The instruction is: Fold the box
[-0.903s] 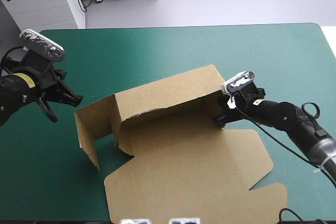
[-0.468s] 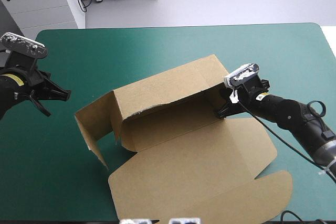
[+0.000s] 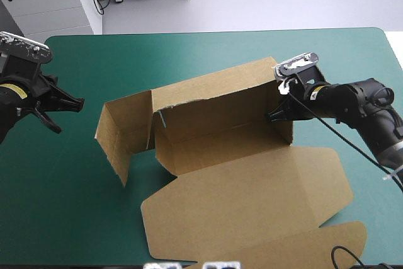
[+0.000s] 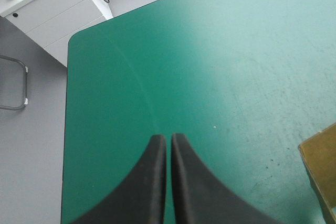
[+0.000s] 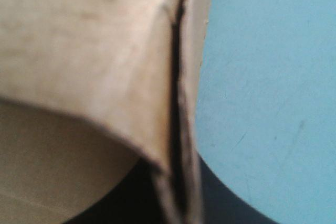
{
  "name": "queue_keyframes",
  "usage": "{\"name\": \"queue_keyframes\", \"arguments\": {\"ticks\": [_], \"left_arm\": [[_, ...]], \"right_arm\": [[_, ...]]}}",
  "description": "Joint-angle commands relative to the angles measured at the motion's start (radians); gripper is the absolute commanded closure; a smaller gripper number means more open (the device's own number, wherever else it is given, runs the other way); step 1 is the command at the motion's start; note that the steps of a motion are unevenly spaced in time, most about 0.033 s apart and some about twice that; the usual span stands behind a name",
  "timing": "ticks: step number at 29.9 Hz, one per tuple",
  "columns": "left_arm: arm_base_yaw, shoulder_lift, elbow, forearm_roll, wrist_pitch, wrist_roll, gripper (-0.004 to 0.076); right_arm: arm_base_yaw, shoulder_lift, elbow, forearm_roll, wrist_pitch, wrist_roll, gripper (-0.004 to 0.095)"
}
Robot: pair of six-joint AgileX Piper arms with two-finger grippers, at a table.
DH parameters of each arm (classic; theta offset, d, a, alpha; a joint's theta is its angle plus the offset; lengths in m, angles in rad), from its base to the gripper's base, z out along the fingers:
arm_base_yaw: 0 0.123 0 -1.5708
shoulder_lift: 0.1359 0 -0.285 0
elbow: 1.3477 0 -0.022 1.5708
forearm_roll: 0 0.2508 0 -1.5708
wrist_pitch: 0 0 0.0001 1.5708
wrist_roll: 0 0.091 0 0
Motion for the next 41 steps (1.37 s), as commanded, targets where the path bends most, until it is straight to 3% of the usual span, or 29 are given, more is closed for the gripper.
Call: {"name": "queue_keyframes", "arguments": {"ticks": [1, 12, 22, 29, 31, 33, 34, 38, 41], "left_arm": [[0.0, -0.016, -0.023, 0.017, -0.061, -0.01, 0.0709], [0.0, -0.012, 0.004, 0.023, -0.035, -0.01, 0.0709], [0.0, -0.014, 0.107, -0.018, -0.076, -0.01, 0.071], [0.0, -0.014, 0.109, -0.041, -0.053, -0.01, 0.071], [0.0, -0.014, 0.109, -0.041, -0.042, -0.01, 0.0711], [0.0, -0.014, 0.109, -0.039, -0.037, -0.01, 0.0711], [0.0, -0.014, 0.109, -0.039, -0.036, -0.01, 0.0712], [0.0, -0.014, 0.109, -0.044, -0.032, -0.01, 0.0712], [0.0, -0.016, 0.109, -0.044, -0.034, -0.01, 0.0712]], "right_arm": [[-0.002, 0.013, -0.087, -0.005, 0.065, 0.059, 0.0927], [-0.002, 0.228, -0.196, -0.04, 0.157, 0.145, 0.0927], [-0.002, 0.495, -0.449, -0.051, 0.231, 0.182, 0.0927], [-0.002, 0.566, -0.496, -0.062, 0.241, 0.192, 0.0904], [-0.002, 0.569, -0.496, -0.064, 0.239, 0.192, 0.0828], [-0.002, 0.569, -0.496, -0.058, 0.232, 0.19, 0.069], [-0.002, 0.569, -0.5, -0.053, 0.232, 0.188, 0.0573], [-0.002, 0.565, -0.53, -0.049, 0.259, 0.157, 0.026], [-0.002, 0.552, -0.579, -0.057, 0.316, 0.149, 0.0202]]}}
